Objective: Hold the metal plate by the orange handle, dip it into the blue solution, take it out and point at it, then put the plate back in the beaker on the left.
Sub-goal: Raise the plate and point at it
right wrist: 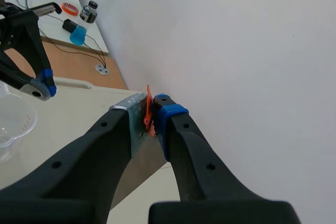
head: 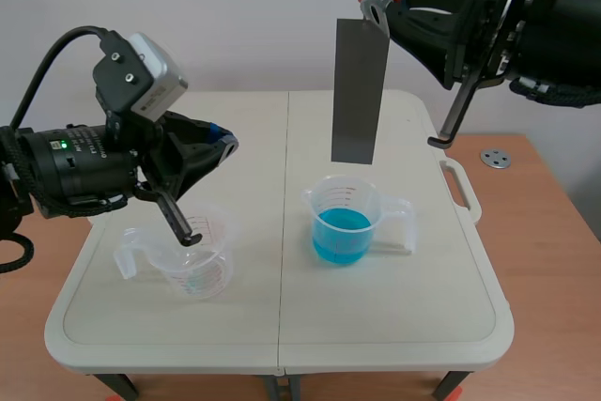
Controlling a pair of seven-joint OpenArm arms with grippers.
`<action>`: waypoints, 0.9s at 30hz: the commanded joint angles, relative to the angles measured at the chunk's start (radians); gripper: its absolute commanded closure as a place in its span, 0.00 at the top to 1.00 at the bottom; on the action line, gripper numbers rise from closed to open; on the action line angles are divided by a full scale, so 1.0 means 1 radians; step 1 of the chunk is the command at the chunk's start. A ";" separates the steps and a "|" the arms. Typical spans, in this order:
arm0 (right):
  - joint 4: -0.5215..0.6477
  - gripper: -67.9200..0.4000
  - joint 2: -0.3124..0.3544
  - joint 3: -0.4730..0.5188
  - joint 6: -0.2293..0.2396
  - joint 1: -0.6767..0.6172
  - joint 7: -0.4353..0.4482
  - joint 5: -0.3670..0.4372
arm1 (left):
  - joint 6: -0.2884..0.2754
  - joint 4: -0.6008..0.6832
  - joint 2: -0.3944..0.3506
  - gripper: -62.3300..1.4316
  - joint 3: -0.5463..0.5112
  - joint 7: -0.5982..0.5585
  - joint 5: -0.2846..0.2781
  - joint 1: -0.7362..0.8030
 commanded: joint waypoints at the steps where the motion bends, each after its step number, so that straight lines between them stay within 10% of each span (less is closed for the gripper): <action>1: 0.021 0.02 0.016 0.011 0.006 0.012 0.014 0.019 | 0.002 -0.009 0.016 0.07 0.010 -0.010 0.006 -0.022; 27: 0.021 0.02 0.016 0.011 0.006 0.012 0.014 0.027 | 0.013 -0.150 0.171 0.07 0.136 -0.040 0.196 -0.140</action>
